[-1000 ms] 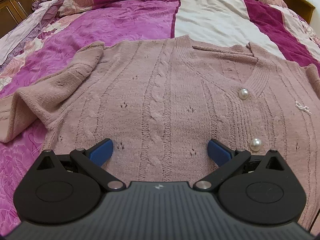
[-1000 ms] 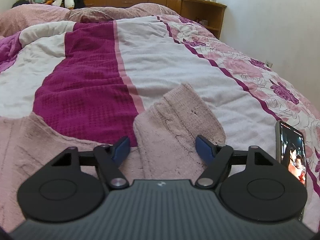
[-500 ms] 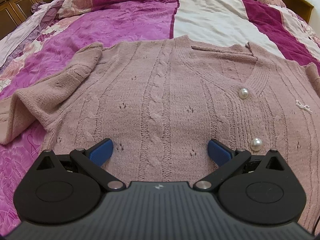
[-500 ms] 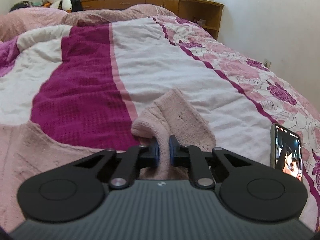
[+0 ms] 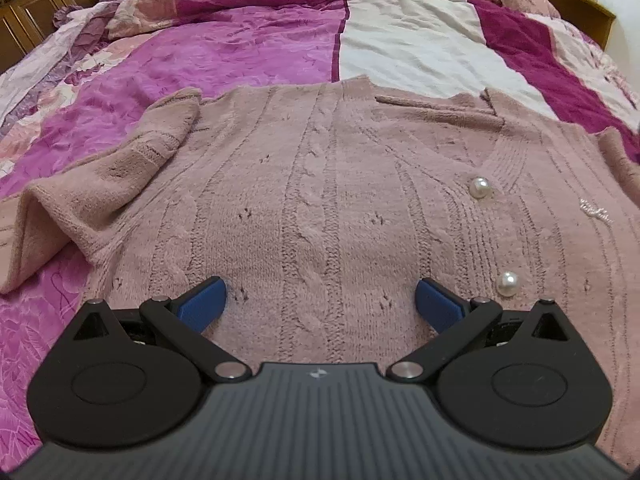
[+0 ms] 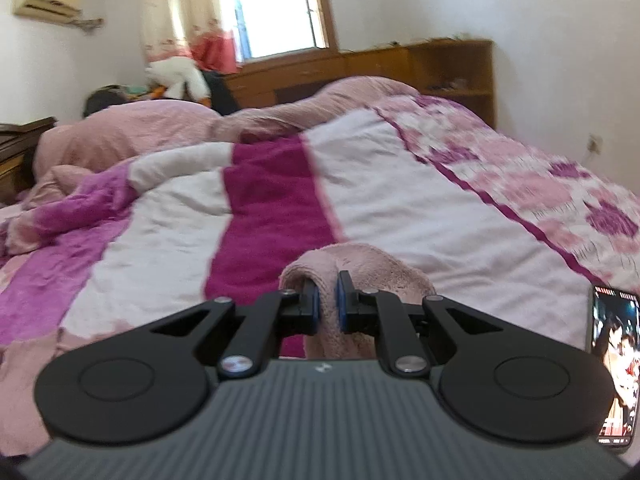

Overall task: Fold small clothes
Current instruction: 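Lift the sleeve with the right tool, lay it across the body, open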

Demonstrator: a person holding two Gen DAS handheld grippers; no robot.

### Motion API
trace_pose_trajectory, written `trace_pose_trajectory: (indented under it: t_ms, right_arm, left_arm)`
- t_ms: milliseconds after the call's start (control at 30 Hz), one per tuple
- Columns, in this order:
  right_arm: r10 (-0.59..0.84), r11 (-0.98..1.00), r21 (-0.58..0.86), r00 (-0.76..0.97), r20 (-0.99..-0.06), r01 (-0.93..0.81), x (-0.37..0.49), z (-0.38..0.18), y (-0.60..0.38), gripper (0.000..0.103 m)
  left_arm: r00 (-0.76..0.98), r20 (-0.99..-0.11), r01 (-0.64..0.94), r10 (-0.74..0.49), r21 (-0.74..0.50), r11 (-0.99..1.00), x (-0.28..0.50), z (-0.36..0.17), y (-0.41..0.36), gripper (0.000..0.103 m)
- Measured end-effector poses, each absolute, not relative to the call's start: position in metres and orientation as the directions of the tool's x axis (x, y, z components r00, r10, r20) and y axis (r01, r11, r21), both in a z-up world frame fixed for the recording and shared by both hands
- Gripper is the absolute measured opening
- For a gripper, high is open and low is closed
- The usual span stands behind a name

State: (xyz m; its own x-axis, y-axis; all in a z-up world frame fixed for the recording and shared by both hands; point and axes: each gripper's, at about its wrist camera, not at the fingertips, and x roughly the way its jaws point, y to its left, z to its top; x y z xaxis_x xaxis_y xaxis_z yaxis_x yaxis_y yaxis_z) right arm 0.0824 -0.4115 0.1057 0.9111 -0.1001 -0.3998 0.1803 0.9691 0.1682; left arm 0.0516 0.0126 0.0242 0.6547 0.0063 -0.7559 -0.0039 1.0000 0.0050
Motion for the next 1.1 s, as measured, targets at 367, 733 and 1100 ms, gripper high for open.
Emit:
trace_pose_trajectory:
  t_ms: [367,733,1100]
  right_arm:
    - [0.067,0.975,0.222,0.938,-0.34,0.01,0.067,0.149,-0.351,0.012]
    - [0.217,0.963,0.215,0.936,-0.276,-0.16,0.063,0.192,-0.272,0.012]
    - [0.352,0.919,0.288,0.891,-0.286,-0.27,0.075,0.19,-0.188,0.012]
  left_arm:
    - [0.682,-0.731,-0.049,-0.027,-0.083,0.995,0.04,0.042,0.036,0.103]
    - [0.72,-0.694,-0.104,-0.024,-0.142,0.984,0.021,0.063,0.07,0.103]
    - [0.749,-0.662,-0.156,0.026,-0.137,0.978,0.001,0.081,0.11,0.103]
